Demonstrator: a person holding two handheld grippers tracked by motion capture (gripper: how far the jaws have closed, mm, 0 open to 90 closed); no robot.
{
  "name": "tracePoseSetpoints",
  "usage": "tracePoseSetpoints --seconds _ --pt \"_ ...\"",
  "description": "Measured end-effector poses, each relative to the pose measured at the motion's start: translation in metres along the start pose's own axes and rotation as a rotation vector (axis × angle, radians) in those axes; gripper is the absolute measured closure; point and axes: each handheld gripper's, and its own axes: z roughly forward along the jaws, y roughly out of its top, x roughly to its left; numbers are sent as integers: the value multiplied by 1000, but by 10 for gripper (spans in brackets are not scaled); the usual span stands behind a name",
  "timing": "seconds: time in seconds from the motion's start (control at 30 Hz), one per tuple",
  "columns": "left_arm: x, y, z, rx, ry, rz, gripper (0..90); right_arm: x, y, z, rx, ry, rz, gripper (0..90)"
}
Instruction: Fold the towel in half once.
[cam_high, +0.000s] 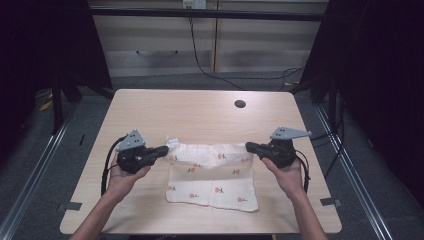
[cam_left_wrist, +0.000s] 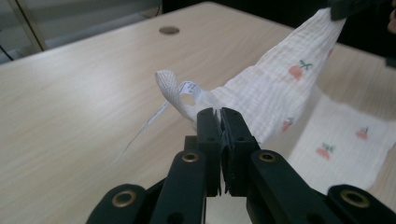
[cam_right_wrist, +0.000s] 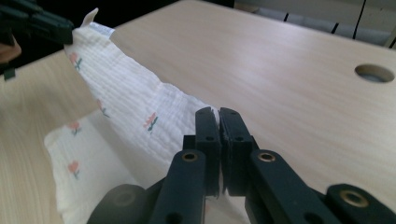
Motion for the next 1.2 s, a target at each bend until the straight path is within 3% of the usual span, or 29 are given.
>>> tracePoseSetpoints --seconds 0.3,0.37,0.53,0.7,0.93,1.0,1.2 --pt "-5 -28 1 60 -19 -11 872 10 -30 -10 48 33 30 874" --pt "-9 -34 3 70 -27 -3 872 13 -39 -10 61 40 27 872" --pt "-19 -43 4 109 -53 27 872 14 -64 -10 86 67 81 872" --pt "-27 -53 0 132 -79 58 867 17 -82 -11 126 83 104 860" --pt "-37 -65 8 213 -134 101 855 22 -90 -7 165 81 97 819" --pt "-37 -66 6 209 -156 94 827 25 -92 -5 188 83 71 803" --pt "-31 -64 -1 179 -155 69 777 25 -93 -4 204 63 79 740"
